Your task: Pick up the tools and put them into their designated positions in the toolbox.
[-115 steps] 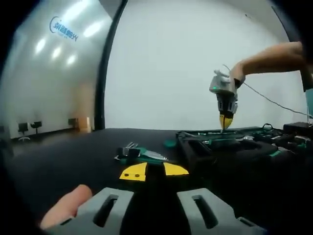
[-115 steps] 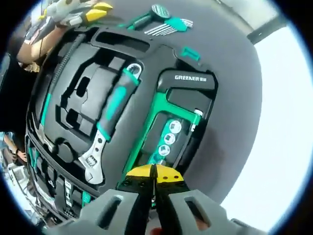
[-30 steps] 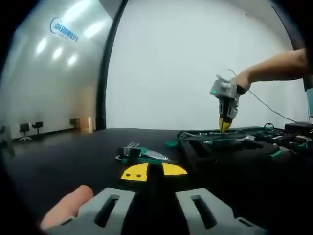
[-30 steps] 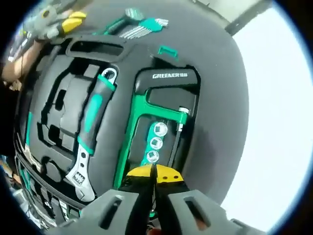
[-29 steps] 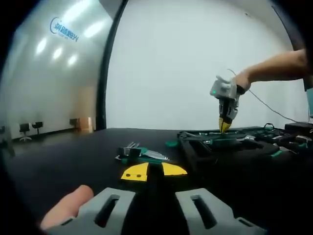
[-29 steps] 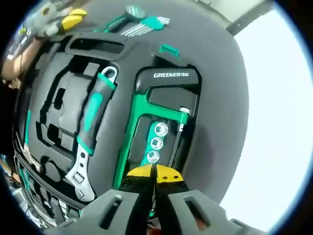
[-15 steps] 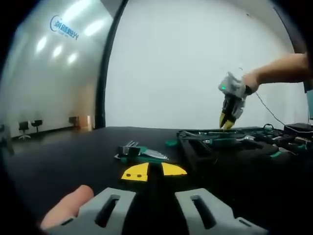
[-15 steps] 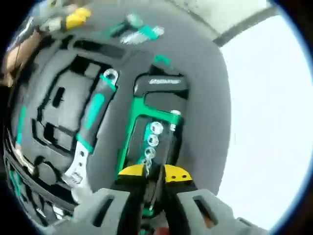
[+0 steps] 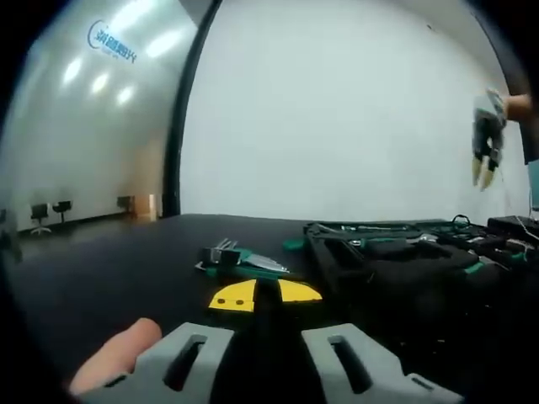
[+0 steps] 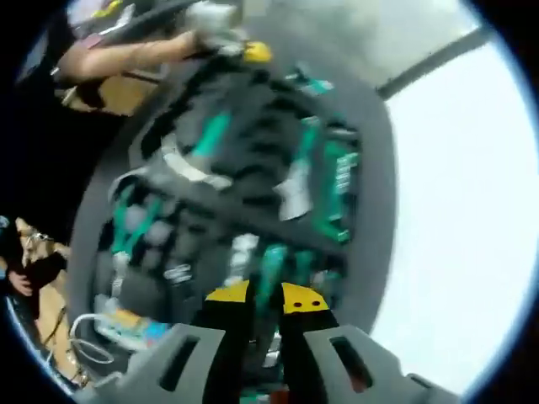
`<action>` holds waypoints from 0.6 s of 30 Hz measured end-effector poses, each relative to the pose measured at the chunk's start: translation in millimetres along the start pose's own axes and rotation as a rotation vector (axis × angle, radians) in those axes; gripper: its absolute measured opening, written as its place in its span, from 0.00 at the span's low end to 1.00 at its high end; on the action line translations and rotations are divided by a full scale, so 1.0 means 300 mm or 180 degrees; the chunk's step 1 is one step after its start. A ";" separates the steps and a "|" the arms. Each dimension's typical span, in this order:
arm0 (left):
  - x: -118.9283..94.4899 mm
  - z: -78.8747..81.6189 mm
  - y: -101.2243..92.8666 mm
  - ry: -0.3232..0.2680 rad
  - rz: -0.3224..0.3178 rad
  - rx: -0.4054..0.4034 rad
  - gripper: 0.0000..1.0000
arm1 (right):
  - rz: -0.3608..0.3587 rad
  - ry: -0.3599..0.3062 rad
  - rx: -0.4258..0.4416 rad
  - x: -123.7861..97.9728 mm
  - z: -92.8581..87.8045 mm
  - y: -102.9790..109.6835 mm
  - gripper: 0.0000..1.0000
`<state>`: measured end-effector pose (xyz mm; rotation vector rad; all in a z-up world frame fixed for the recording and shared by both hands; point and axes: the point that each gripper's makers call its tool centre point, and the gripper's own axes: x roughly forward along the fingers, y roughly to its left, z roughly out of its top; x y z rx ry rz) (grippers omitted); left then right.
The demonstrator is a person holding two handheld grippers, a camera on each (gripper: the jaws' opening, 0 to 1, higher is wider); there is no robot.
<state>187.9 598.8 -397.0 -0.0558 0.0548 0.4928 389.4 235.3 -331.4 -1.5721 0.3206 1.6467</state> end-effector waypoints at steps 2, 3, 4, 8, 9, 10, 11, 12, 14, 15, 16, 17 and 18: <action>-0.003 0.000 -0.001 -0.0005 0.0006 -0.0004 0.10 | 0.0112 0.0042 0.0078 0.034 -0.040 0.106 0.09; -0.006 0.001 -0.003 -0.0010 0.0009 -0.0003 0.10 | 0.0215 0.0055 0.0055 0.050 -0.056 0.147 0.08; -0.006 0.002 -0.007 -0.0014 -0.0006 -0.0002 0.10 | 0.0244 0.0045 0.0030 0.064 -0.063 0.174 0.08; -0.004 0.005 -0.012 -0.0021 -0.0036 -0.0020 0.10 | 0.0214 0.0066 -0.0222 0.118 -0.071 0.205 0.02; -0.002 0.007 -0.012 -0.0022 -0.0040 -0.0022 0.10 | 0.0214 0.0051 -0.0183 0.128 -0.066 0.203 0.00; -0.001 0.007 -0.014 -0.0022 -0.0051 -0.0021 0.10 | 0.0240 -0.0009 -0.0076 0.141 -0.052 0.202 0.00; 0.000 0.008 -0.013 -0.0024 -0.0047 -0.0020 0.10 | 0.0247 -0.0028 -0.0035 0.147 -0.048 0.198 0.00; 0.002 0.010 -0.012 -0.0025 -0.0047 -0.0018 0.10 | 0.0255 -0.0040 -0.0029 0.157 -0.043 0.193 0.00; 0.001 0.012 -0.014 -0.0026 -0.0061 -0.0012 0.10 | 0.0265 -0.0041 -0.0033 0.184 -0.042 0.190 0.00; 0.001 0.013 -0.014 -0.0026 -0.0064 -0.0008 0.10 | 0.0269 -0.0036 -0.0026 0.201 -0.045 0.185 0.00; 0.000 0.011 -0.014 -0.0023 -0.0069 -0.0009 0.10 | 0.0295 -0.0030 -0.0025 0.213 -0.052 0.184 0.00; 0.000 0.009 -0.013 -0.0019 -0.0069 -0.0009 0.10 | 0.0318 -0.0023 -0.0021 0.226 -0.061 0.183 0.00; 0.002 0.009 -0.013 -0.0018 -0.0069 -0.0006 0.10 | 0.0326 0.0005 -0.0006 0.240 -0.072 0.178 0.01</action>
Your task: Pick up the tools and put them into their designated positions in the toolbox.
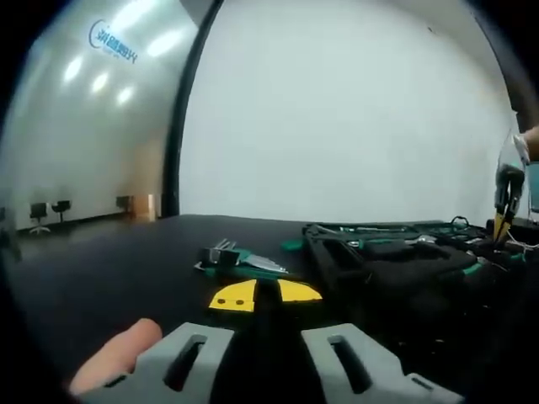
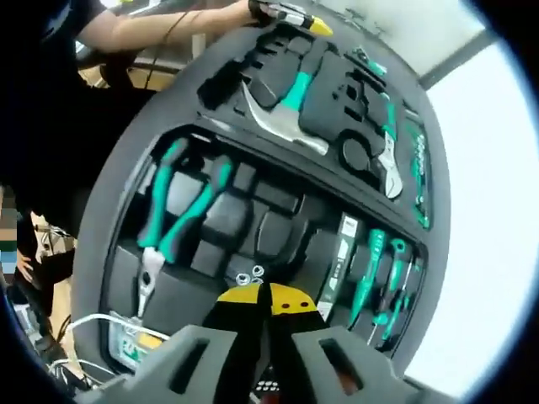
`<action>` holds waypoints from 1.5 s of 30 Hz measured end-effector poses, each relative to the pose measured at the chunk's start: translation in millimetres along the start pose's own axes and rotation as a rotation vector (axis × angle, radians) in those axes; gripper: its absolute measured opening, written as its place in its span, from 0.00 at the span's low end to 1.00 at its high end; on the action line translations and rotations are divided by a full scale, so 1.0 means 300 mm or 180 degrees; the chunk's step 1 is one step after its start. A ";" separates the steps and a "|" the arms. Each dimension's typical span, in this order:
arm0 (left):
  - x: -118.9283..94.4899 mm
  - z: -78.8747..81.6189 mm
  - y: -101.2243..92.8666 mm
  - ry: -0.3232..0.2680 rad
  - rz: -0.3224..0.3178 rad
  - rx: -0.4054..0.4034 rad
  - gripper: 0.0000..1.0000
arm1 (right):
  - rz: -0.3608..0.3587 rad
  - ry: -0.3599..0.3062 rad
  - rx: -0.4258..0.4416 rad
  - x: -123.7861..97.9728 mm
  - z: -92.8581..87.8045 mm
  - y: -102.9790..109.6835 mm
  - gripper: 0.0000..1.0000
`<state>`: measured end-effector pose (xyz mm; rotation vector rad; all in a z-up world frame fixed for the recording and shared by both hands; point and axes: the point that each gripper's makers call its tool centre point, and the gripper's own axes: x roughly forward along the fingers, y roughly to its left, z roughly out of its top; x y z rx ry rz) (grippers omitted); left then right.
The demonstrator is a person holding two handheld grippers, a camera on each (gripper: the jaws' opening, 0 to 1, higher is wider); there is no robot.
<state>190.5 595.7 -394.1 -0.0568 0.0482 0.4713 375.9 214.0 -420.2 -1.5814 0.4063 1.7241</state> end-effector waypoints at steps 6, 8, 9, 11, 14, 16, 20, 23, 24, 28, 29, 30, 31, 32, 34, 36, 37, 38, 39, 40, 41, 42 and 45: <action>-0.006 -0.003 0.003 0.0006 0.0002 -0.0006 0.10 | 0.0177 -0.0025 0.0184 0.014 -0.020 -0.005 0.00; -0.007 -0.004 0.003 0.0006 0.0010 -0.0002 0.10 | 0.0218 -0.0024 0.0199 0.004 -0.021 0.001 0.00; -0.008 -0.005 0.004 0.0008 0.0013 -0.0002 0.10 | 0.0216 -0.0017 0.0195 -0.006 -0.019 0.006 0.00; -0.007 -0.007 0.004 0.0008 0.0014 -0.0001 0.10 | 0.0224 -0.0109 0.0214 -0.019 -0.002 0.007 0.00; -0.004 -0.009 0.007 0.0014 0.0020 -0.0004 0.10 | 0.0264 -0.0082 0.0275 -0.004 -0.007 0.024 0.00; -0.005 -0.010 0.007 0.0011 0.0027 0.0001 0.10 | 0.0295 0.0036 0.0178 0.014 -0.038 0.027 0.00; -0.007 -0.010 0.007 0.0008 0.0032 -0.0003 0.10 | 0.0363 -0.0051 0.0346 0.034 -0.035 0.040 0.00; -0.009 -0.011 0.006 0.0003 0.0035 -0.0004 0.10 | 0.0288 -0.0075 0.0095 -0.003 -0.030 0.018 0.00; -0.008 -0.011 0.007 0.0003 0.0035 -0.0003 0.10 | 0.0202 -0.0175 0.0261 -0.017 -0.016 -0.005 0.00; -0.007 -0.011 0.009 0.0004 0.0039 0.0001 0.10 | 0.0201 -0.0253 0.0433 -0.046 -0.011 0.003 0.01; -0.007 -0.011 0.009 0.0005 0.0037 0.0002 0.10 | 0.0216 -0.0236 0.0424 -0.041 -0.014 0.013 0.01; -0.007 -0.011 0.010 0.0007 0.0039 0.0002 0.10 | 0.0231 -0.0196 0.0427 -0.033 -0.020 0.024 0.02; -0.006 -0.011 0.010 0.0007 0.0039 0.0002 0.10 | 0.0224 -0.0161 0.0420 -0.024 -0.027 0.033 0.04; -0.006 -0.011 0.010 0.0007 0.0040 0.0001 0.10 | 0.0227 -0.0140 0.0405 -0.019 -0.032 0.039 0.05; -0.005 -0.011 0.010 0.0009 0.0042 0.0000 0.10 | 0.0261 -0.0122 0.0306 -0.009 -0.038 0.061 0.05; -0.005 -0.011 0.009 0.0007 0.0044 -0.0002 0.10 | 0.0236 -0.0150 0.0270 -0.013 -0.042 0.057 0.05; -0.006 -0.011 0.008 0.0005 0.0043 0.0002 0.10 | 0.0228 -0.0199 0.0290 -0.022 -0.033 0.057 0.05; -0.006 -0.011 0.009 0.0005 0.0044 0.0003 0.10 | 0.0227 -0.0275 0.0352 -0.034 -0.022 0.057 0.05; -0.005 -0.011 0.009 0.0004 0.0043 0.0003 0.09 | 0.0207 -0.0322 0.0377 -0.044 -0.009 0.057 0.05; -0.003 -0.011 0.010 0.0004 0.0042 0.0005 0.09 | 0.0208 -0.0364 0.0384 -0.053 0.000 0.060 0.05; -0.001 -0.010 0.011 0.0004 0.0042 0.0008 0.09 | 0.0245 -0.0382 0.0398 -0.056 0.012 0.071 0.05; -0.002 -0.010 0.011 0.0004 0.0042 0.0010 0.09 | 0.0266 -0.0365 0.0374 -0.050 0.015 0.078 0.05; -0.005 -0.010 0.010 0.0003 0.0048 0.0012 0.09 | 0.0347 -0.0249 0.0167 -0.031 0.007 0.095 0.05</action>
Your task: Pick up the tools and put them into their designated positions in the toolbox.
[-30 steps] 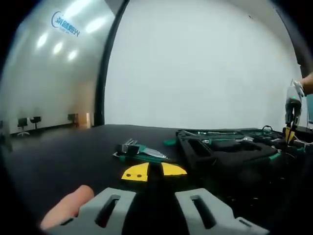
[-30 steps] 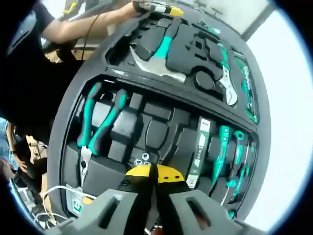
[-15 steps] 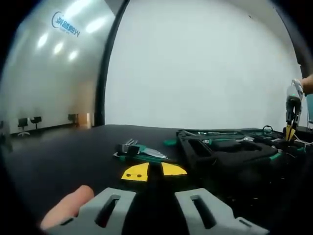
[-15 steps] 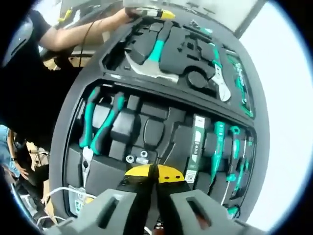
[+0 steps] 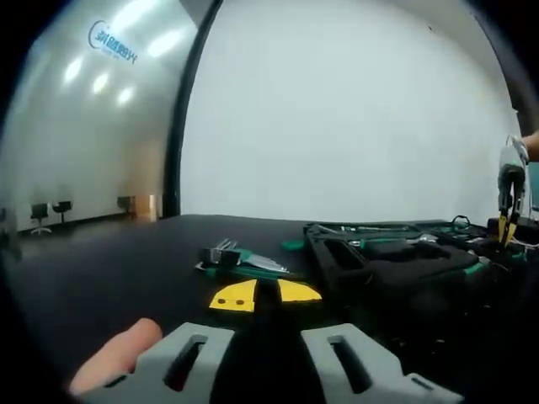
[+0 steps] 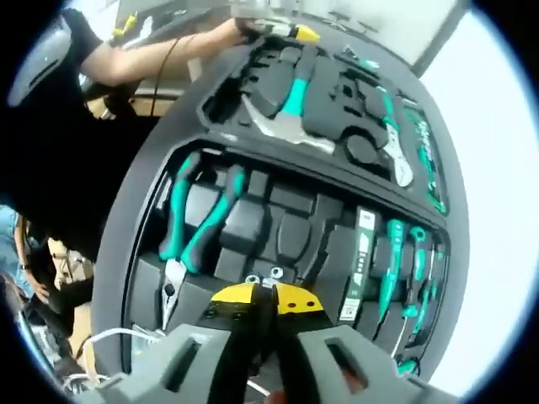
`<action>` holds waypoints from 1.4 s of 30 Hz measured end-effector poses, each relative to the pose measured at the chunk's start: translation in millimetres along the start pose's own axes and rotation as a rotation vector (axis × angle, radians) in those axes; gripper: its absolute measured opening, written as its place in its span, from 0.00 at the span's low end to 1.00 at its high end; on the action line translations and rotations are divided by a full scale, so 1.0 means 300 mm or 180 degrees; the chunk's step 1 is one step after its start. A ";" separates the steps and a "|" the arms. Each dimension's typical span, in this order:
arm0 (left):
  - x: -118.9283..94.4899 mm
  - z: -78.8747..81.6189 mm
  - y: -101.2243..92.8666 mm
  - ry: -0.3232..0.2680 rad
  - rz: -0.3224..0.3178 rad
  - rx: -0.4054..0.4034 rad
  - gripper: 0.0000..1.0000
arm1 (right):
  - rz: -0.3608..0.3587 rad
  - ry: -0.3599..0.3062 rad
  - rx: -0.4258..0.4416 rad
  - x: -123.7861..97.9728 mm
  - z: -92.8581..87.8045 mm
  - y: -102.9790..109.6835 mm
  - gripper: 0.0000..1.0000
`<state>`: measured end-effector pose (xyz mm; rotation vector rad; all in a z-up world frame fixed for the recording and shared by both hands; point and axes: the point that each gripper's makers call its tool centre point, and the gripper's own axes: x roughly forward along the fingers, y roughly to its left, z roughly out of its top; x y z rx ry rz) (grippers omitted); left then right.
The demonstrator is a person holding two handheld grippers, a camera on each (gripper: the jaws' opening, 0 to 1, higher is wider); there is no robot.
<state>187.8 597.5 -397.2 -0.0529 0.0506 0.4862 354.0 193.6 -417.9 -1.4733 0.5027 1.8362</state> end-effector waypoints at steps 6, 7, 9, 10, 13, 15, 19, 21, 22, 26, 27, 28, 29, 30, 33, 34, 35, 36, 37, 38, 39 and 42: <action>0.005 0.000 0.003 0.0000 0.0003 -0.0007 0.09 | 0.0045 0.0112 -0.0044 0.025 0.007 0.003 0.05; 0.003 0.000 0.002 -0.0001 0.0003 -0.0007 0.09 | 0.0058 0.0134 -0.0056 0.025 0.007 0.003 0.05; 0.001 0.000 0.000 0.0000 0.0002 -0.0005 0.09 | 0.0114 0.0220 -0.0007 0.026 0.012 0.010 0.05; 0.001 0.000 0.000 0.0000 0.0001 -0.0004 0.09 | 0.0134 0.0314 0.0117 0.026 0.003 0.010 0.05; -0.001 0.000 -0.002 0.0002 0.0001 -0.0003 0.09 | 0.0210 0.0472 0.0140 0.032 0.005 0.005 0.05; 0.000 0.000 -0.001 0.0003 0.0001 -0.0005 0.09 | 0.0240 0.0522 0.0114 0.033 0.011 0.008 0.06; -0.003 0.001 -0.003 0.0004 0.0000 -0.0003 0.09 | 0.0295 0.0532 0.0113 0.032 0.022 0.010 0.07; -0.003 0.001 -0.004 0.0003 0.0003 0.0005 0.09 | 0.0306 0.0600 0.0135 0.037 0.004 0.009 0.07; -0.003 0.001 -0.004 0.0003 0.0003 0.0007 0.09 | 0.0303 0.0595 0.0119 0.033 -0.001 0.008 0.07; -0.002 0.001 -0.005 0.0008 0.0000 0.0008 0.09 | 0.0301 0.0586 0.0115 0.034 -0.003 0.005 0.05; -0.003 0.001 -0.005 0.0008 0.0004 0.0009 0.09 | 0.0291 0.0598 0.0094 0.030 -0.005 0.002 0.05; -0.003 0.002 -0.006 0.0008 0.0003 0.0010 0.09 | 0.0280 0.0603 0.0070 0.018 -0.003 0.002 0.06; -0.003 0.001 -0.006 0.0011 0.0004 0.0008 0.09 | 0.0260 0.0572 0.0066 0.013 0.003 -0.003 0.06; -0.003 0.001 -0.006 0.0012 0.0004 0.0007 0.09 | 0.0232 0.0516 0.0098 0.009 0.014 -0.007 0.06; -0.005 0.001 -0.006 0.0014 0.0010 0.0009 0.09 | 0.0262 0.0506 0.0227 0.021 0.012 0.004 0.06; -0.005 0.001 -0.006 0.0014 0.0012 0.0009 0.09 | 0.0268 0.0567 0.0164 0.029 -0.002 0.006 0.06; -0.006 0.001 -0.006 0.0014 0.0012 0.0009 0.09 | 0.0290 0.0588 0.0159 0.037 -0.009 0.013 0.06; -0.007 0.001 -0.006 0.0015 0.0014 0.0006 0.09 | 0.0376 0.0563 0.0130 0.031 -0.001 0.020 0.06; -0.007 0.001 -0.006 0.0014 0.0017 0.0008 0.09 | 0.0274 0.0579 0.0239 0.032 -0.003 0.005 0.08; -0.008 0.001 -0.007 0.0013 0.0015 0.0006 0.09 | 0.0305 0.0586 0.0192 0.035 -0.003 0.007 0.08; -0.008 0.001 -0.007 0.0013 0.0018 0.0007 0.09 | 0.0322 0.0596 0.0184 0.035 -0.002 0.011 0.08; -0.006 0.002 -0.005 0.0012 0.0020 0.0009 0.09 | 0.0371 0.0613 0.0196 0.039 -0.003 0.018 0.06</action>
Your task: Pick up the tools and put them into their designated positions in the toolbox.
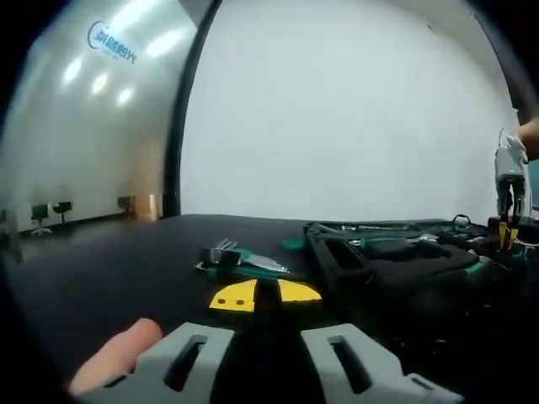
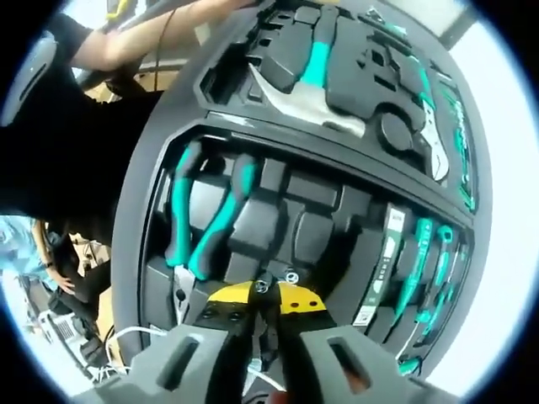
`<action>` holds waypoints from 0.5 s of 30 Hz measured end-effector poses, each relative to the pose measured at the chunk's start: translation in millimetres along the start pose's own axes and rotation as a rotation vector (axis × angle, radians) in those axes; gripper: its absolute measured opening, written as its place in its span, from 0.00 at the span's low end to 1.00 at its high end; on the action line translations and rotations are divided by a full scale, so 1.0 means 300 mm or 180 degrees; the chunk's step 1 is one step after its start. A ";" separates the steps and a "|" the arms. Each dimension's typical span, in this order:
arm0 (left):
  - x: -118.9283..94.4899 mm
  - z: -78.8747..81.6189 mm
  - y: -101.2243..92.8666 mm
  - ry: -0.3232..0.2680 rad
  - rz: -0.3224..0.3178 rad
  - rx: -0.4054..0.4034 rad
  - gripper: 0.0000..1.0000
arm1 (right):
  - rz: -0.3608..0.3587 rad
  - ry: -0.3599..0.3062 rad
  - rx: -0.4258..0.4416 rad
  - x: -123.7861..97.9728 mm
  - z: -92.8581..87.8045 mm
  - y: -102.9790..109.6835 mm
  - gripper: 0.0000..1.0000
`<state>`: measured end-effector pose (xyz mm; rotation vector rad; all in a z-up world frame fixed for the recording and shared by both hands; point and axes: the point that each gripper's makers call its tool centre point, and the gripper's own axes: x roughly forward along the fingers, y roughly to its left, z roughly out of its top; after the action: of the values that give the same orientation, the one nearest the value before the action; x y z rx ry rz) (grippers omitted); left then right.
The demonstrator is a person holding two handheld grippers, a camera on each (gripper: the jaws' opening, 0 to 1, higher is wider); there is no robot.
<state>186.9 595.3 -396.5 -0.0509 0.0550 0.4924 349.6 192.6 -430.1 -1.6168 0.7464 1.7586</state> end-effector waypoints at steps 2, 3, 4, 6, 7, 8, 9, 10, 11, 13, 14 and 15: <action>0.001 0.000 0.001 0.0000 0.0002 0.0001 0.09 | 0.0002 0.0028 0.0021 0.001 0.002 -0.008 0.07; 0.002 0.000 0.001 0.0000 0.0004 -0.0002 0.09 | 0.0009 0.0017 0.0046 -0.001 0.004 -0.005 0.07; 0.002 0.000 0.001 0.0000 0.0004 -0.0003 0.09 | 0.0030 -0.0028 0.0084 -0.004 0.015 0.001 0.08; 0.004 0.000 0.002 -0.0001 0.0003 -0.0002 0.09 | -0.0010 -0.0017 0.0116 0.002 0.015 0.002 0.08; 0.005 0.000 0.002 -0.0001 0.0002 0.0000 0.09 | 0.0006 -0.0013 0.0080 0.007 0.012 0.008 0.07; 0.006 0.000 0.003 -0.0001 0.0002 0.0000 0.09 | 0.0101 -0.0066 -0.0022 0.005 0.023 0.019 0.06; 0.007 0.000 0.003 -0.0001 0.0002 0.0001 0.09 | -0.0002 -0.0021 0.0008 0.005 0.012 0.004 0.04; 0.008 0.000 0.003 -0.0001 0.0002 0.0001 0.09 | -0.0074 0.0061 -0.0078 0.009 -0.004 -0.015 0.03; 0.007 0.000 0.003 -0.0001 0.0003 0.0002 0.09 | -0.0064 0.0009 -0.0026 0.015 0.002 -0.013 0.03; 0.007 0.000 0.004 0.0001 0.0002 0.0000 0.09 | -0.0022 -0.0032 0.0146 0.023 0.015 -0.008 0.03; 0.008 0.000 0.004 0.0001 0.0002 0.0001 0.09 | -0.0034 -0.0016 0.0147 0.017 0.015 -0.012 0.03; 0.007 0.000 0.005 -0.0001 0.0006 0.0002 0.09 | -0.0018 0.0004 0.0009 0.013 0.016 -0.010 0.02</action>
<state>187.9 597.5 -396.7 -0.0502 0.0549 0.4943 348.5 198.5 -433.4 -1.6168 0.7439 1.7521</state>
